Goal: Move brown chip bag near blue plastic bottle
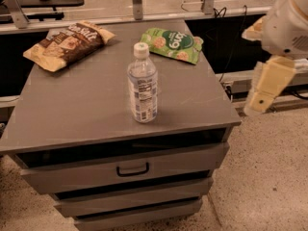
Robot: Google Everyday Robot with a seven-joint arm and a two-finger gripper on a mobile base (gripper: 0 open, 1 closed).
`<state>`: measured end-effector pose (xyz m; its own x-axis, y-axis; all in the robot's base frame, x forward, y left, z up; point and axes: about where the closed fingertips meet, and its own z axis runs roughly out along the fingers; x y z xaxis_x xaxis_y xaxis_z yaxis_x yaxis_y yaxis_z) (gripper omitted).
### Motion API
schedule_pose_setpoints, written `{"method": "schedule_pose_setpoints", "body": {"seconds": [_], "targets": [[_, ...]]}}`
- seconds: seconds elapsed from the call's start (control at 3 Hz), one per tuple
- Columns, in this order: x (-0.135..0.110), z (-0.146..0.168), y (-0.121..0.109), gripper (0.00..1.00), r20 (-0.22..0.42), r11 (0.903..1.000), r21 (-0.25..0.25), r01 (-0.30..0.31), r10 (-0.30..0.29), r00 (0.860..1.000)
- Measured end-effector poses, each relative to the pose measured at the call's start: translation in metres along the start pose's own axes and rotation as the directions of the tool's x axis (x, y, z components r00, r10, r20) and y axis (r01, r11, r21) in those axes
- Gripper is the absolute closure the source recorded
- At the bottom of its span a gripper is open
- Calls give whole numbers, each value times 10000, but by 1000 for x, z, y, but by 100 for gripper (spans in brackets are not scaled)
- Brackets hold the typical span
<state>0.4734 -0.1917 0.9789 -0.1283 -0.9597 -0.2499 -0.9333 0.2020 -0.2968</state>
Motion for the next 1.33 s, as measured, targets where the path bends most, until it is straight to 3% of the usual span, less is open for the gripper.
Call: {"method": "schedule_pose_setpoints", "body": {"seconds": [0.33, 0.67, 1.0, 1.33], "targets": [[-50, 24, -38, 0, 1108, 9881, 447, 1472, -1513, 9823], [-105, 44, -71, 0, 2208, 9485, 1087, 2975, -3148, 9231], [-110, 46, -75, 0, 2275, 9375, 1216, 3261, -3461, 9102], [-110, 46, -75, 0, 2275, 9374, 1216, 3262, -3462, 9101]]}}
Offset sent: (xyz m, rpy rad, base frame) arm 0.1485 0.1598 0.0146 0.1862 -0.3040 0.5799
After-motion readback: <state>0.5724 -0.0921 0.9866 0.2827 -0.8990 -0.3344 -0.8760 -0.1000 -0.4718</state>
